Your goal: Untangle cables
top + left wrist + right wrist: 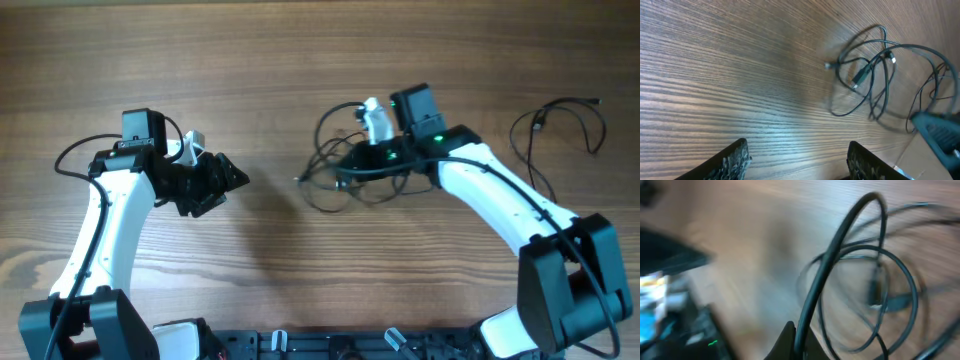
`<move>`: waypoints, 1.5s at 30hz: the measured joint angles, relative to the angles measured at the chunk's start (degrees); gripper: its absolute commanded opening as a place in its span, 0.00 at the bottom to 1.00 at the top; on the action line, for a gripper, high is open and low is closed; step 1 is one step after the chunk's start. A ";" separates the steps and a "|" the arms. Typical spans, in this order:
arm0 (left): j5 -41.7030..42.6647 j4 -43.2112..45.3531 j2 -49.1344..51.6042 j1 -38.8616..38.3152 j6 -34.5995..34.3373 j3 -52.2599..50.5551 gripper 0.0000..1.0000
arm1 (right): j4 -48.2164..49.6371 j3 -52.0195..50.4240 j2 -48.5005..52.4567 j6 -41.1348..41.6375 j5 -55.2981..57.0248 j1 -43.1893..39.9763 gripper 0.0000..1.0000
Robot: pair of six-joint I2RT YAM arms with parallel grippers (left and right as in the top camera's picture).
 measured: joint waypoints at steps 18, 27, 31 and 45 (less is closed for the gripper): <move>4.70 5.33 0.00 -8.28 -0.02 0.00 0.77 | -0.87 21.29 -8.74 3.04 6.67 8.74 0.05; 4.79 10.01 0.00 -17.99 -0.02 0.00 0.77 | 0.11 21.29 -8.79 5.31 5.55 8.74 0.05; 4.79 11.93 0.00 -20.02 -0.04 0.00 0.75 | -0.04 21.29 -8.79 5.55 5.51 8.74 0.04; 1.27 20.50 1.38 -27.19 -5.11 0.02 0.04 | 0.55 21.29 -8.79 6.19 2.82 8.74 0.04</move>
